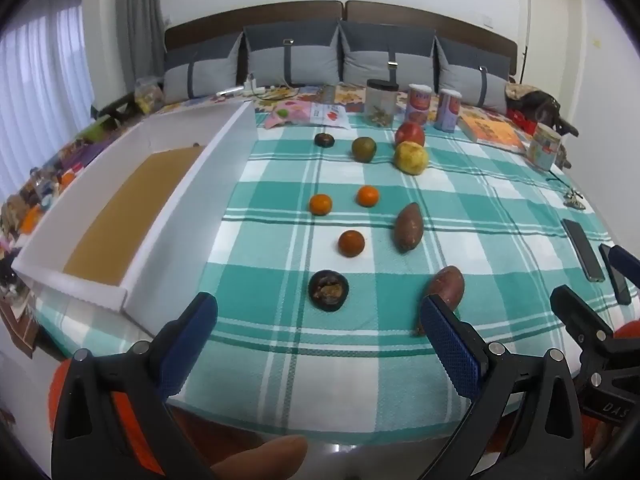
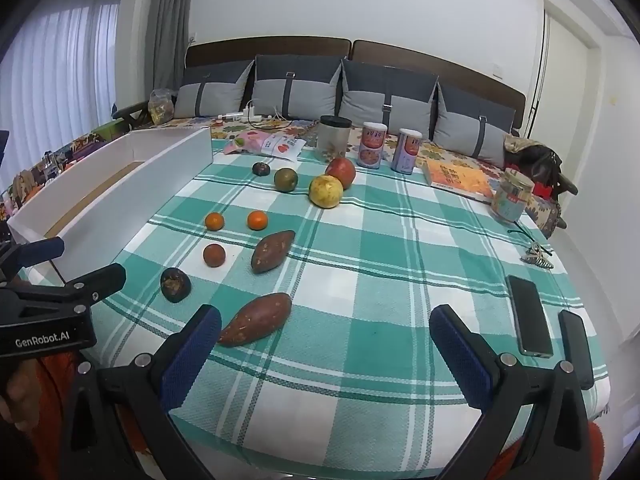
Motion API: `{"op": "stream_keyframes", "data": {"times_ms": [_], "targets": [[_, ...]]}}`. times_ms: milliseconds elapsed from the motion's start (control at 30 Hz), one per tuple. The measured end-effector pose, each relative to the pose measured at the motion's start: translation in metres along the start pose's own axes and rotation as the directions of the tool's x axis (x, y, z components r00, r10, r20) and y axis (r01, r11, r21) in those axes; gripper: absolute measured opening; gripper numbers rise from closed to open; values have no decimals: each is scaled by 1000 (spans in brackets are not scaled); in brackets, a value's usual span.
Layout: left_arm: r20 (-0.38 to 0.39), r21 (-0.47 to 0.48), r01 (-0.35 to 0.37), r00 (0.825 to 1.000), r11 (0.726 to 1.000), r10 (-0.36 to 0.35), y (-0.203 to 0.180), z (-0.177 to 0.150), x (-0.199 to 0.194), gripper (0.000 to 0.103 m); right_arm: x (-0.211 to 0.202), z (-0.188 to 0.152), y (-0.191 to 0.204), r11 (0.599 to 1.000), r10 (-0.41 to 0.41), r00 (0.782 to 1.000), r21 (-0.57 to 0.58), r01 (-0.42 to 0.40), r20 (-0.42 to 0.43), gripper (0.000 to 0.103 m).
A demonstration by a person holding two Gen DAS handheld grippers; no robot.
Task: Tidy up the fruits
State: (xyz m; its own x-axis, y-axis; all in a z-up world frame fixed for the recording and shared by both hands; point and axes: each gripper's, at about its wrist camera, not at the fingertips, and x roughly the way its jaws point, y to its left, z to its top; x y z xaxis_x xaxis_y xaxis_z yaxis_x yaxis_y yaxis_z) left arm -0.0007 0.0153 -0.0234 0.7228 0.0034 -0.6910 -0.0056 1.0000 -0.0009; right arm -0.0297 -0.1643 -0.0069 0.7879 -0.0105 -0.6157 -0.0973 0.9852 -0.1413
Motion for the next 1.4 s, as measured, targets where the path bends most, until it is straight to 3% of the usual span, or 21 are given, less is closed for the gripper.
{"op": "stream_keyframes", "data": {"times_ms": [1400], "targets": [[19,4,-21,1000,1000,21,-1,-3,1,102,4,-3,-1,1000,-3,1000,8,3,8,103]]}}
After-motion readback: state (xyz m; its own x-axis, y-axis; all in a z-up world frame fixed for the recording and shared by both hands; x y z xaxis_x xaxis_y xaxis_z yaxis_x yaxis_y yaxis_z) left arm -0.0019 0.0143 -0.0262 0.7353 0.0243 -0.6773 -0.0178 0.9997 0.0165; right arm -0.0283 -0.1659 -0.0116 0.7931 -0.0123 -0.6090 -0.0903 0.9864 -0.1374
